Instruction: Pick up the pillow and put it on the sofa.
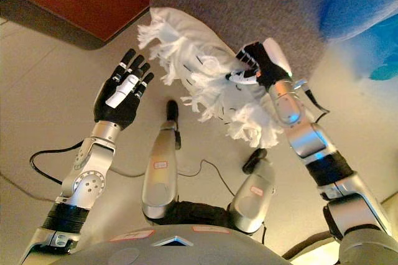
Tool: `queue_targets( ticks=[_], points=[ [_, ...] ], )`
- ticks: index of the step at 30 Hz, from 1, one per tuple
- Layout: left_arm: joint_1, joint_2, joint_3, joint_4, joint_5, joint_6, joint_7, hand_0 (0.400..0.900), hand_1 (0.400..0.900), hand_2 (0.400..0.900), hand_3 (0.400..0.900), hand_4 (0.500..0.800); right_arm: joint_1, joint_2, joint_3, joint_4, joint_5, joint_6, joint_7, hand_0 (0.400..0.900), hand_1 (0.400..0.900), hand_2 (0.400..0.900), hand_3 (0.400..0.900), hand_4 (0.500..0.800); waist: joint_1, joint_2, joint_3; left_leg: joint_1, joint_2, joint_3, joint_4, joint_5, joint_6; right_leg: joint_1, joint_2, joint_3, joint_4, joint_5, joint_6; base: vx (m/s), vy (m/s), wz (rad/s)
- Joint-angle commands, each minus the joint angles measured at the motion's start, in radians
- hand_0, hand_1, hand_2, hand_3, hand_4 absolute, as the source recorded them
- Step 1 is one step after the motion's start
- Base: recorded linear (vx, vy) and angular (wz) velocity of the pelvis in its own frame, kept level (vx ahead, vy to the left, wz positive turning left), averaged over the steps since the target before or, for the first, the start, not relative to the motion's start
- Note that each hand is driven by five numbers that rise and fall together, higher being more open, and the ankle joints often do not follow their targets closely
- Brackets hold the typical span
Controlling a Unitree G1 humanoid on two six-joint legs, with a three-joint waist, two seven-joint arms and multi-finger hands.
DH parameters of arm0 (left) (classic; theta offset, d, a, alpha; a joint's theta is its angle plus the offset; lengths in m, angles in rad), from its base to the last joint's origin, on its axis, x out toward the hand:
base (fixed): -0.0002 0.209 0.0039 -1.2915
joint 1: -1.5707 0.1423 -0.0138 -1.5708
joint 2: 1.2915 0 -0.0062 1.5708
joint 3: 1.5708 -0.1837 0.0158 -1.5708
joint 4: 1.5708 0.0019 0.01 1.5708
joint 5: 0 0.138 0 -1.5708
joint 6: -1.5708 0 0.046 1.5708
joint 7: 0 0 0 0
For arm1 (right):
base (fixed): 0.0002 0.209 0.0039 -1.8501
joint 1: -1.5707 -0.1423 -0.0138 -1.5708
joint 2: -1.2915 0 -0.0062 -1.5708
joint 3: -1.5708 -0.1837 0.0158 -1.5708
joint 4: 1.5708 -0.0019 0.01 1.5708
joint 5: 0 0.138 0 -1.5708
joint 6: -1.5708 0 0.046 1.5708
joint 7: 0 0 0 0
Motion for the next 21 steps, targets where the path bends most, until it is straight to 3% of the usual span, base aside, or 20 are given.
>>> queue_targets(
  ticks=[1,5,9,16,21],
  points=[
    [-0.008,0.008,-0.002,-0.121,0.09,-0.023,0.008,0.9,0.9,0.9,0.9,0.8,-0.035,-0.013,-0.158,-0.167,0.038,-0.215,-0.019,0.4,0.4,0.4,0.4,0.5,-0.003,-0.032,-0.123,0.171,0.02,0.011,-0.069,-0.063,0.038,0.014,0.004,-0.054,-0.205,0.241,-0.046,0.09,-0.023,-0.11],
    [0.02,-0.011,0.021,-0.136,0.11,0.01,0.031,0.9,0.9,0.9,0.9,0.8,0.108,-0.012,-0.26,-0.26,0.104,-0.278,0.02,0.4,0.4,0.4,0.4,0.5,-0.032,-0.049,-0.203,0.307,0.011,0.065,-0.195,-0.047,0.04,0.137,0.034,-0.069,-0.328,0.293,-0.018,0.12,-0.037,-0.05],
    [0.055,-0.027,0.039,-0.135,0.117,0.048,0.017,0.9,0.9,0.9,0.9,0.8,0.213,-0.014,-0.322,-0.297,0.126,-0.305,0.062,0.4,0.4,0.4,0.4,0.5,-0.049,-0.058,-0.284,0.4,0.002,0.092,-0.269,-0.051,0.047,0.199,0.062,-0.065,-0.381,0.324,-0.003,0.15,-0.015,-0.01],
    [0.112,-0.019,0.086,-0.163,0.115,0.089,-0.009,0.9,0.9,0.9,0.9,0.8,0.255,-0.053,-0.391,-0.309,0.155,-0.273,0.112,0.4,0.4,0.4,0.4,0.5,-0.046,-0.073,-0.36,0.486,-0.005,0.118,-0.324,-0.062,0.047,0.27,0.072,-0.09,-0.43,0.337,0.0,0.12,0.013,0.04],
    [0.161,0.0,0.157,-0.179,0.108,0.104,0.008,0.9,0.9,0.9,0.9,0.8,0.258,-0.105,-0.442,-0.285,0.221,-0.209,0.193,0.4,0.4,0.4,0.4,0.5,-0.017,-0.094,-0.382,0.506,-0.005,0.113,-0.341,-0.065,0.036,0.313,0.075,-0.127,-0.446,0.343,0.001,0.12,-0.016,0.17]
  ],
)
